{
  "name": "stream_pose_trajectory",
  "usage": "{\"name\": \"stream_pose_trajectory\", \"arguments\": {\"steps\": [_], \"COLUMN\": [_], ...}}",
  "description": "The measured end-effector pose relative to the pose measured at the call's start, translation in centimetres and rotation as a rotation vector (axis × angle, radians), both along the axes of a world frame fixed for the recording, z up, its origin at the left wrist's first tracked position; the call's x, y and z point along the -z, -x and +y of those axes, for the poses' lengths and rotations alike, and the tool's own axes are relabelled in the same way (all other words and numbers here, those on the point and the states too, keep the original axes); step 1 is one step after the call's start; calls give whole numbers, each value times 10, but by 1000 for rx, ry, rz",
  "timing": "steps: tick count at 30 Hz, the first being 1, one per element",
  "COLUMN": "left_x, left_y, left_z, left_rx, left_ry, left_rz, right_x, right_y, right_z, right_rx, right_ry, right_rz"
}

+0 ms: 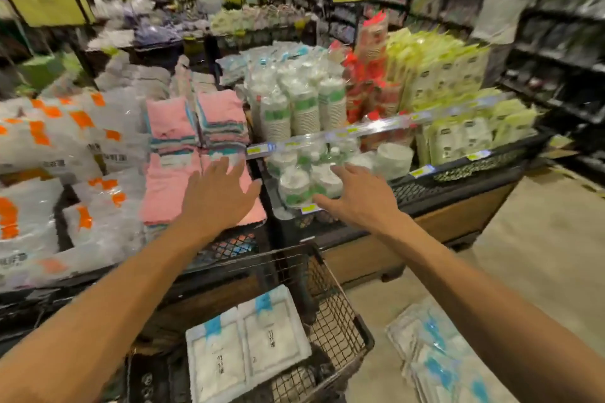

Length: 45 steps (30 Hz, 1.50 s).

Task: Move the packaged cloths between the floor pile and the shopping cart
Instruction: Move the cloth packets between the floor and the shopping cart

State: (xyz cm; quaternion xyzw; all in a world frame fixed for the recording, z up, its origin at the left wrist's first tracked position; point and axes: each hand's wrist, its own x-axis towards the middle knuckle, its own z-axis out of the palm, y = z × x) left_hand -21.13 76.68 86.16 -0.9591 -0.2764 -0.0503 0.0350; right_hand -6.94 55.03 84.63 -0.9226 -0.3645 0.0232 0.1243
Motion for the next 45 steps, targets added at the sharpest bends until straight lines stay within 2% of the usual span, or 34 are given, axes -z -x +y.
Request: {"name": "stream_pose_trajectory", "arguments": {"steps": [4, 8, 14, 20, 33, 39, 45], "left_x": [-26, -34, -35, -29, -12, 12, 51], "left_y": [-49, -89, -135, -156, -185, -186, -211], "left_z": [-26, -70, -163, -264, -491, -572, -620], "left_rx": [172, 336, 611, 840, 1000, 1034, 1038], "left_ry": [15, 1, 92, 127, 157, 193, 177], "left_rz": [-40, -64, -39, -31, -16, 7, 84], "right_x": [-29, -46, -53, -49, -20, 11, 55], "right_y": [-9, -8, 20, 52, 79, 88, 88], "right_z": [-47, -111, -216, -312, -538, -620, -674], "right_rx": [186, 371, 690, 910, 1122, 1202, 1281], "right_ry": [-90, -84, -81, -96, -131, -115, -93], "right_rz": [-60, -75, -80, -83, -63, -27, 27]}}
